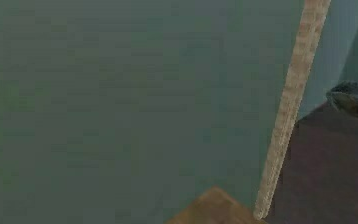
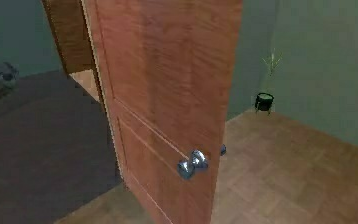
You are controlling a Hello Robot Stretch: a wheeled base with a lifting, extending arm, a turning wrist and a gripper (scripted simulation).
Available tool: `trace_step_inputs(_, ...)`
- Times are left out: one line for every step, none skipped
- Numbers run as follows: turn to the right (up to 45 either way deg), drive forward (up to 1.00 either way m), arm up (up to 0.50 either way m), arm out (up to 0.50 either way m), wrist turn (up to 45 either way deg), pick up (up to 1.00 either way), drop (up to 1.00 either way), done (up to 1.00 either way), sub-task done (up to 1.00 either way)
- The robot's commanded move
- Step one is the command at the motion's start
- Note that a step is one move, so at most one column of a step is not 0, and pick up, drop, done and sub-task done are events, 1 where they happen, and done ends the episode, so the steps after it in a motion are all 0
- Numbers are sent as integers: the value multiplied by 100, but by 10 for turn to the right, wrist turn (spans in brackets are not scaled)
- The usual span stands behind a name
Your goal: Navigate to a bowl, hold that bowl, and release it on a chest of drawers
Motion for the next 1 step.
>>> trace_step_inputs(360, 0, 0, 0, 0, 0, 0, 0, 0)
